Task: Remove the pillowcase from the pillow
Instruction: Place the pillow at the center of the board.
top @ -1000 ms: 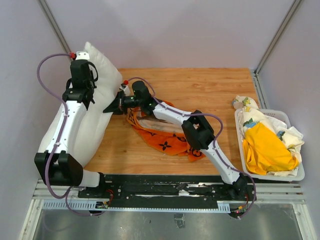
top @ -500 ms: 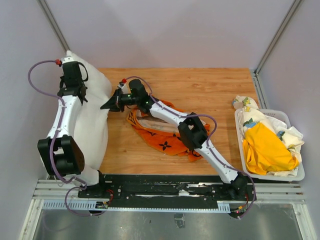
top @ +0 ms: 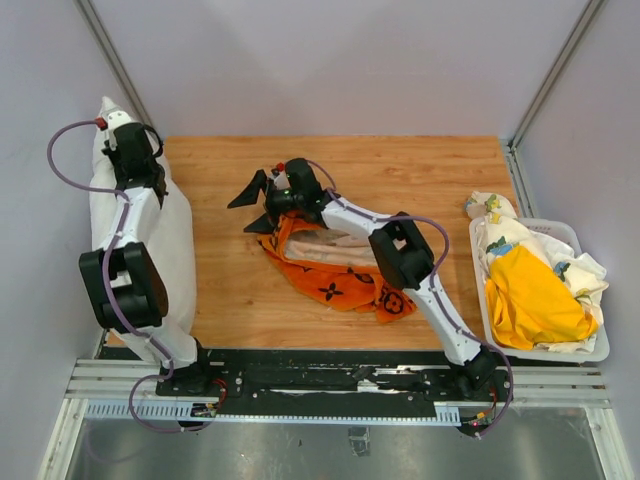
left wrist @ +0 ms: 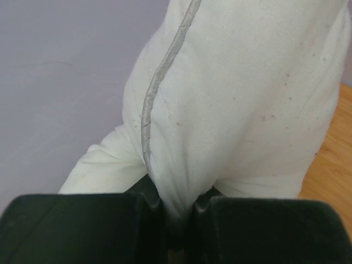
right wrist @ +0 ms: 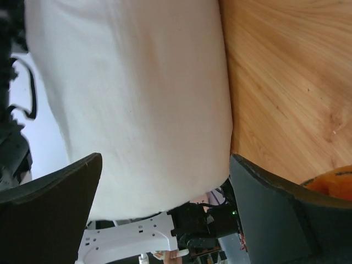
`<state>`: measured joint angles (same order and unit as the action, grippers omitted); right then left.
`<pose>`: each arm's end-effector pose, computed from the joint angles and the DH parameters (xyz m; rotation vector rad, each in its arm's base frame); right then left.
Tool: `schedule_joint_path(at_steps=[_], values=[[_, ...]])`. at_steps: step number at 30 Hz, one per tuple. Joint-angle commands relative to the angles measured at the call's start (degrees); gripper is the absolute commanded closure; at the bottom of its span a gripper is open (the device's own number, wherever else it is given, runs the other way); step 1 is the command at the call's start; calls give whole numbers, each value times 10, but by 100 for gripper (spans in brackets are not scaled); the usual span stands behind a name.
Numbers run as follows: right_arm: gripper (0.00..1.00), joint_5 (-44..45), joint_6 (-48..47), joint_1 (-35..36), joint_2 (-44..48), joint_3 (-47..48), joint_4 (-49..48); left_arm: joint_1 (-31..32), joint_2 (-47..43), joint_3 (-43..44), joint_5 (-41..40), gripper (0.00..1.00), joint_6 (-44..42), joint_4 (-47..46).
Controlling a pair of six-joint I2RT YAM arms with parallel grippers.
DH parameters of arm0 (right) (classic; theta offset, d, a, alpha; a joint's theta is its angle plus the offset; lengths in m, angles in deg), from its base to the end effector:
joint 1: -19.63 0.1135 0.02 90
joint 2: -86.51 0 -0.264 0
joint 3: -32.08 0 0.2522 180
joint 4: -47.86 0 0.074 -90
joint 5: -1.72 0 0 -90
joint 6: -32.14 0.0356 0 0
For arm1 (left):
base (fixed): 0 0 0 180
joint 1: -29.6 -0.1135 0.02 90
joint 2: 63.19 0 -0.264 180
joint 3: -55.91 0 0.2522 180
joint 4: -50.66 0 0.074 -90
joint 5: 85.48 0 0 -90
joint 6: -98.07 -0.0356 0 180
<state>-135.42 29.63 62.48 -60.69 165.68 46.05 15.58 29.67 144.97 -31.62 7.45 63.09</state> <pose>0.4098 0.4157 0.1771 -0.1128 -2.3111 -2.0083 0.3670 0.1133 0.3317 -0.6520 1.7478 0.7596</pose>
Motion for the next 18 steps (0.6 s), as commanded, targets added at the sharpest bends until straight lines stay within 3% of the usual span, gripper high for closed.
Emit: schedule_joint_path(at_steps=[1,10,15,18], values=[[1,-20,-79,-12,103,-42,-2,-20,28,22,20,100,-18,-104],[1,-6,-142,-27,197,-131,20,-36,9,55,306,100,58,-64],[1,-10,-130,-35,197,-152,0,-37,-68,23,408,100,78,-99],[1,-15,-116,-40,195,-165,-20,-40,-62,33,448,100,78,-97]])
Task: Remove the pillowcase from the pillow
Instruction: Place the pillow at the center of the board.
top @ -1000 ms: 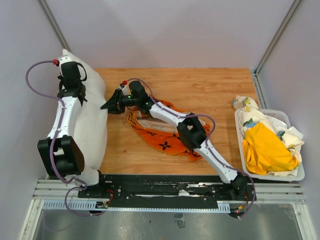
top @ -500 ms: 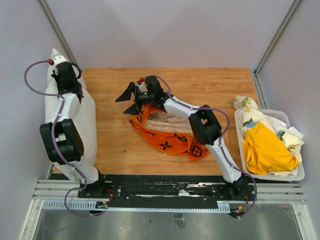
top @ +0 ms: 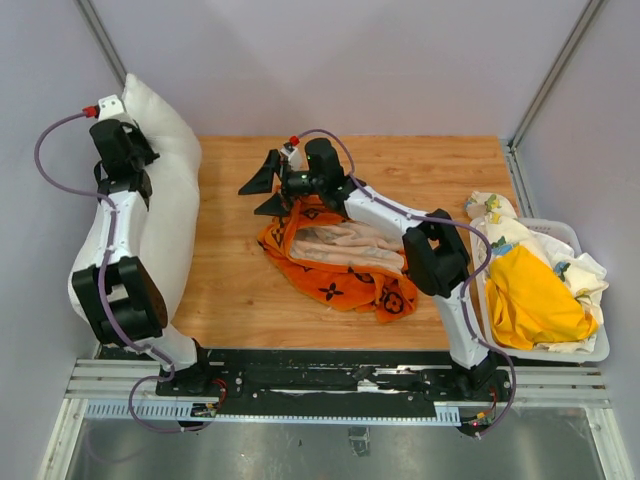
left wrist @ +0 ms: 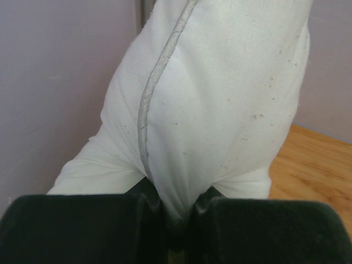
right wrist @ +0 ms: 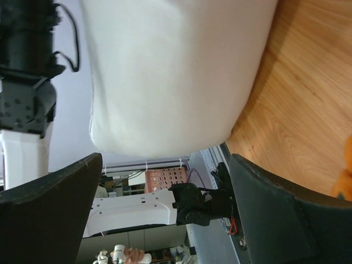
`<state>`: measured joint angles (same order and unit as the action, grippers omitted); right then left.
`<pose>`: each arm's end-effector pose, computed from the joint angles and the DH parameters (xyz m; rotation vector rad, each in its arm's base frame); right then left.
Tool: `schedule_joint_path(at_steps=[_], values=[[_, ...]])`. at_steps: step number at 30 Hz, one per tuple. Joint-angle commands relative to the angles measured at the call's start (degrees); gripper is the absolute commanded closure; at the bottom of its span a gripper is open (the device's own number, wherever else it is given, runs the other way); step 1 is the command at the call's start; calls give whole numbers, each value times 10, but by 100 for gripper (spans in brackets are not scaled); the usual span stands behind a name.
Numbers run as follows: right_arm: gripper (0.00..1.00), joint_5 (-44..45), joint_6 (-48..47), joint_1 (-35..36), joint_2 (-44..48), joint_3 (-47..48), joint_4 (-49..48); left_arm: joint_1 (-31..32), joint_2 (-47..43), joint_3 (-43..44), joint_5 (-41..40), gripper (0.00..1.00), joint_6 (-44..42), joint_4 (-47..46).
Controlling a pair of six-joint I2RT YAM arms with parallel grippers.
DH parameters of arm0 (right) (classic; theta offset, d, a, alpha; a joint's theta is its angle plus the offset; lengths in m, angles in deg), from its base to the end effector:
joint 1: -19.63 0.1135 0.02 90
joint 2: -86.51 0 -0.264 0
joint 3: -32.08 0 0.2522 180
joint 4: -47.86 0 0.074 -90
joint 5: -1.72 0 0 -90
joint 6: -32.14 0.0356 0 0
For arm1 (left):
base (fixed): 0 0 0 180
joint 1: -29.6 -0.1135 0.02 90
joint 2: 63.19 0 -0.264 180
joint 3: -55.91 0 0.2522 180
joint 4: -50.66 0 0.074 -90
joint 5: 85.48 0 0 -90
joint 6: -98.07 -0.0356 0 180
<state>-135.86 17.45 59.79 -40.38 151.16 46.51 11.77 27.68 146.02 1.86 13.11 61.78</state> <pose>0.3848 0.3591 0.2793 -0.1507 2.2004 2.0329 0.3645 0.1190 0.3516 -0.3862 1.7400 0.2022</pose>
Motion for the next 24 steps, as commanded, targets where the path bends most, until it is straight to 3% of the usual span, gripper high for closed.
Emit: schedule_joint_path(at_steps=[1,4,11,19,21,22,23,24], values=[[1,-12,10,-14,-8,-25,-30,-3,-24,42,116,100,22,-61],[1,-17,13,-19,-4,-38,-41,-13,45,98,107,100,44,-9],[2,-27,18,-34,12,-80,-64,-29,113,107,41,99,31,-14],[1,-40,30,-46,12,-93,-94,-48,122,153,1,86,46,18],[2,-42,24,-47,12,-91,-94,-48,99,158,7,66,52,33],[2,-44,22,-48,13,-89,-93,-48,81,154,20,41,54,31],[1,-45,20,-49,13,-90,-93,-47,60,146,40,7,52,23],[1,-44,19,-51,14,-92,-93,-45,36,135,51,1,48,11]])
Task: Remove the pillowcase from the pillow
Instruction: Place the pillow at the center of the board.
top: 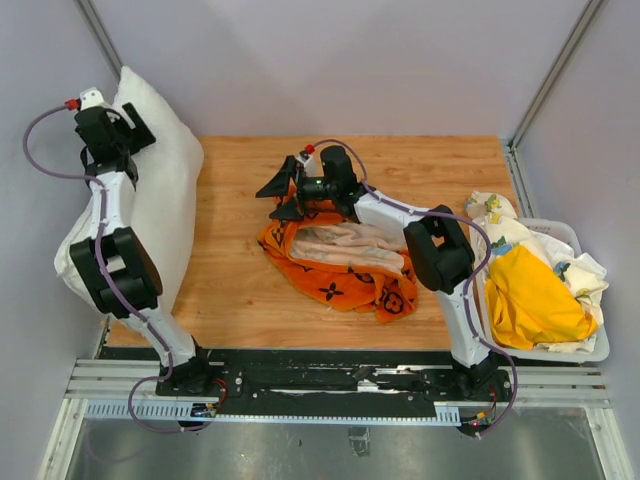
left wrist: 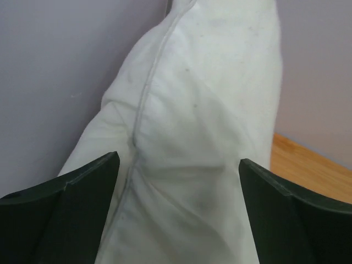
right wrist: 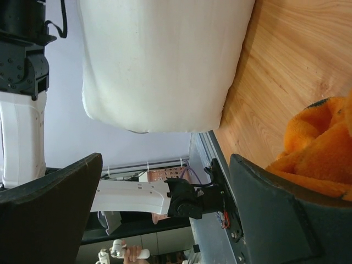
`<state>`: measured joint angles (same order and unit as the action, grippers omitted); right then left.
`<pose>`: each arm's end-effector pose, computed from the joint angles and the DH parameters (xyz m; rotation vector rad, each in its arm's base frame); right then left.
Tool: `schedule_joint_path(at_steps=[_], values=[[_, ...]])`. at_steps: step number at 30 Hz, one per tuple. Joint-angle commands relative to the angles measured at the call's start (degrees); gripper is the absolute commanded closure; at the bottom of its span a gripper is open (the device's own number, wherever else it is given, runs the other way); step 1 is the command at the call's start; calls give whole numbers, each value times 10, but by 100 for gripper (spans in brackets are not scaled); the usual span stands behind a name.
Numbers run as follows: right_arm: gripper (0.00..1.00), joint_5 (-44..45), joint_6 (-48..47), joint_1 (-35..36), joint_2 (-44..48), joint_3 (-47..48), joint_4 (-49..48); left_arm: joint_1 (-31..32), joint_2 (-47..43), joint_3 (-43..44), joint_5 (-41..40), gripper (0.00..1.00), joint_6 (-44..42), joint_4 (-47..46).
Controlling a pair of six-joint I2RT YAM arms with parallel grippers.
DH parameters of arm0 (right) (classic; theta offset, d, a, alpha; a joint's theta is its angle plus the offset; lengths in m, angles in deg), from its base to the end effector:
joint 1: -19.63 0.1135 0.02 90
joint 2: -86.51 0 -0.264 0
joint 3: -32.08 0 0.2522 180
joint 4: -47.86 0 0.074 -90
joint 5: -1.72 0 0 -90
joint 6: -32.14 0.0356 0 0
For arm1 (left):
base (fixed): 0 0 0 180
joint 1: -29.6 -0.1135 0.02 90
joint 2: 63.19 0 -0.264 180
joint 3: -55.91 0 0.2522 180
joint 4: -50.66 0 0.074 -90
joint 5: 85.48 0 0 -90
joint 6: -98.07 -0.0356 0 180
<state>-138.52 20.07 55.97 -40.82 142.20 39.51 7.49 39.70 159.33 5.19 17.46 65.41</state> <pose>0.3999 0.3282 0.2339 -0.0425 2.2584 2.0408 0.4053 0.1642 0.3463 -0.4864 1.7552 0.1464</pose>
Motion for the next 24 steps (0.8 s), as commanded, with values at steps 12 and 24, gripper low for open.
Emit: schedule_joint_path(at_steps=[12,24], values=[[0,-2,-43,-23,46,-25,1,136,-336,-158,203,1,1,-38],[1,192,-344,-39,270,-72,315,177,-257,-357,141,6,86,-154]])
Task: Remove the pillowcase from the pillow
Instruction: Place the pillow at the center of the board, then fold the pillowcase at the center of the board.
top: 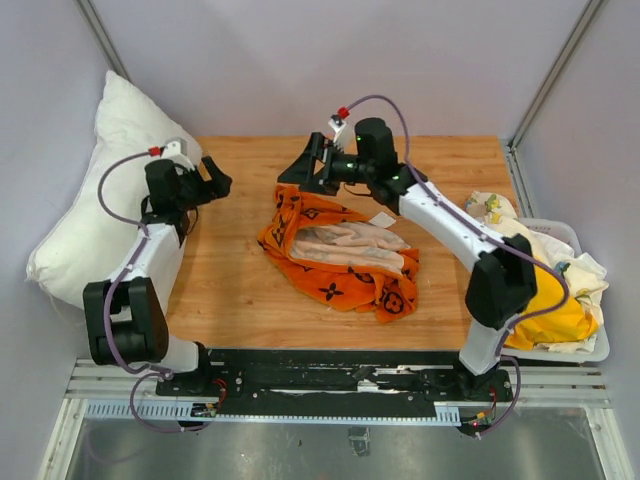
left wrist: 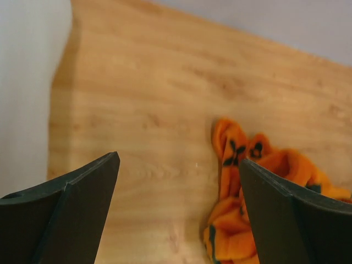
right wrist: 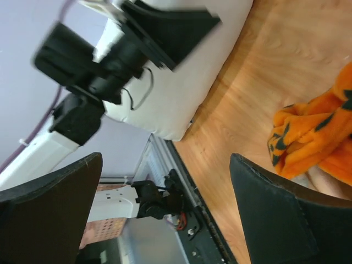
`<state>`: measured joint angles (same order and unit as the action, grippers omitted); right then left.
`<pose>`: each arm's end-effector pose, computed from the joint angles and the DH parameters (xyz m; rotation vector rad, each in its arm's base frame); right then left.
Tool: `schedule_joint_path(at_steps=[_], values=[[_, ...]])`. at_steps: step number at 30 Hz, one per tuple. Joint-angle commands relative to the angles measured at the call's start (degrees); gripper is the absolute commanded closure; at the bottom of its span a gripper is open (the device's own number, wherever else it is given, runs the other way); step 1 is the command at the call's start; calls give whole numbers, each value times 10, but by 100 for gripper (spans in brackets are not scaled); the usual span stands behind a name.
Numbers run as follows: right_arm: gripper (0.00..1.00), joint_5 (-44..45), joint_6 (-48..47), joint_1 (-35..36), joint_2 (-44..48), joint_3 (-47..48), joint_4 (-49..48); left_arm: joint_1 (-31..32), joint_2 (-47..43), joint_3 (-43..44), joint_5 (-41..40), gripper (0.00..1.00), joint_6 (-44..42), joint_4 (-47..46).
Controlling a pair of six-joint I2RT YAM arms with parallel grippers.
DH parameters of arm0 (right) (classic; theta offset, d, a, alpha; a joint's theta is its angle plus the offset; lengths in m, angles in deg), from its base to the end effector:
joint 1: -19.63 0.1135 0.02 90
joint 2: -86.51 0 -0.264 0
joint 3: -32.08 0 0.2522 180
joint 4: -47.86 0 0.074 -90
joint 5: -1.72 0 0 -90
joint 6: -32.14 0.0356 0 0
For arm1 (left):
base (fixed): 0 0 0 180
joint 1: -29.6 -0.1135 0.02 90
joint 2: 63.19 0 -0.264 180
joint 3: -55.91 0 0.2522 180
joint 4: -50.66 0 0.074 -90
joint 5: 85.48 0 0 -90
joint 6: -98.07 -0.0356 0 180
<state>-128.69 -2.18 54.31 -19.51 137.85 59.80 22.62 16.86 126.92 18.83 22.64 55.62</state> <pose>0.3519 0.2715 0.3448 -0.2212 2.0900 1.6760 0.3274 0.0312 0.3077 -0.1640 1.8116 -0.3204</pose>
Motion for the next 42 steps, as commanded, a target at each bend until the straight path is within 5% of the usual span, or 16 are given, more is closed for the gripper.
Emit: schedule_joint_path(at_steps=[1,5,13,18,26,31,34,36,42], values=[[1,119,-133,-31,74,-56,131,49,-38,-44,-6,5,23,-68],[1,194,-170,-79,177,-192,150,153,-19,-42,-66,1,-33,-75],[2,313,-227,-201,354,-400,236,213,126,21,-60,1,-6,-61],[2,263,-217,-299,395,-492,216,228,178,-3,-42,1,26,-119],[10,177,-201,-310,311,-530,124,241,202,-10,33,1,78,-178],[36,99,-144,-312,267,-569,-6,242,198,-3,29,36,43,-139],[78,88,-136,-310,257,-551,-22,242,196,1,22,63,29,-121],[98,91,-136,-309,258,-523,-11,242,199,24,18,96,22,-96],[99,125,-168,-309,269,-354,96,241,176,181,-32,100,-23,9]])
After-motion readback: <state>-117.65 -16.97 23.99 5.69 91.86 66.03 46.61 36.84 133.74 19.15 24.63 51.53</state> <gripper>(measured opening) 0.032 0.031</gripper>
